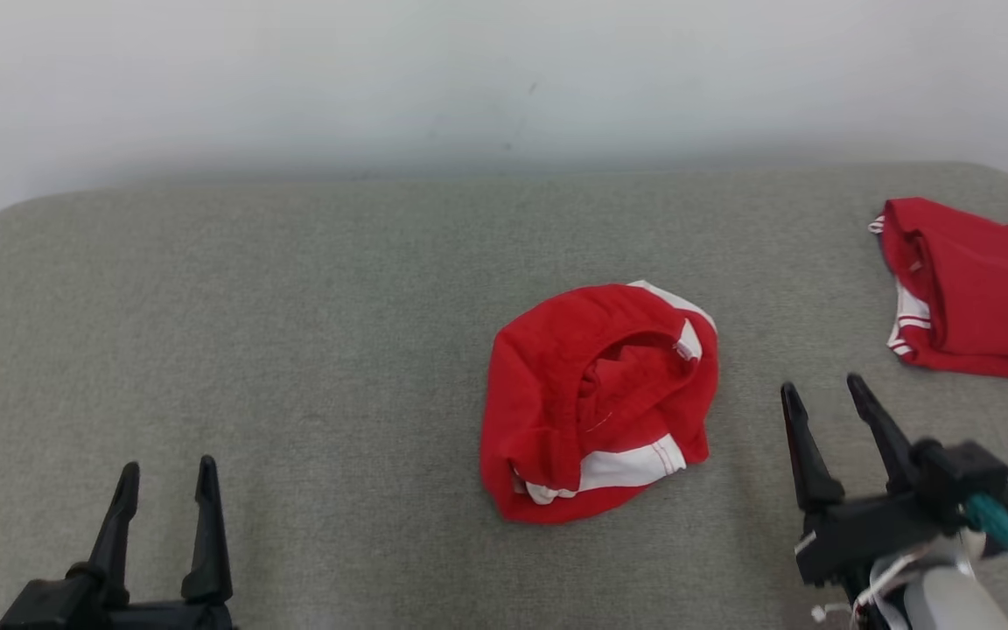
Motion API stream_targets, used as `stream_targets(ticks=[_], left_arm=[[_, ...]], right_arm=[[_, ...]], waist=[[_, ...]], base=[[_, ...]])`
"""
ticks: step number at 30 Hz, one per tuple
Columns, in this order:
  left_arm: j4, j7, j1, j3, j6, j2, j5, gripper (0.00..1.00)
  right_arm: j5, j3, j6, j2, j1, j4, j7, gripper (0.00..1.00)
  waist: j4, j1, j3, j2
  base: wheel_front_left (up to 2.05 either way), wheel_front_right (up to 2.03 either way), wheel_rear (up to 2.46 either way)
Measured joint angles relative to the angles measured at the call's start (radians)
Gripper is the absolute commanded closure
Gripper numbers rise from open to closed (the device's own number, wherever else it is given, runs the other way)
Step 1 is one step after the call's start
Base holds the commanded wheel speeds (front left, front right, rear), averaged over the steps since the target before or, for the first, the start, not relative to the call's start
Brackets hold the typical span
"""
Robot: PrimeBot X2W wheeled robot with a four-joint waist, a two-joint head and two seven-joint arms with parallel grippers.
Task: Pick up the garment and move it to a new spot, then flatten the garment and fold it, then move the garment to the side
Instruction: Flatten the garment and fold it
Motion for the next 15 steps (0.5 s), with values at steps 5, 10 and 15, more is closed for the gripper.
stream_targets(ticks=[5,10,15], left_arm=[[0.013,0.0,-0.032,-0.016,-0.005,-0.004,-0.004,0.0],[0.027,0.0,-0.056,-0.022,-0.007,-0.007,-0.014,0.0],[0.037,0.0,-0.072,-0.028,-0.007,-0.009,-0.021,0.0]], right_arm=[[-0.012,0.046,0.0,-0.038,-0.134,0.115,0.026,0.0],[-0.025,0.081,0.0,-0.069,-0.233,0.258,0.052,0.0],[-0.026,0.124,0.0,-0.084,-0.306,0.39,0.07,0.0]], waist=[[0.046,0.0001,0.03,0.0],[0.106,0.0001,0.061,0.0],[0.168,0.0001,0.09,0.0001]], base=[[0.0,0.0,0.0],[0.0,0.0,0.0],[0.0,0.0,0.0]])
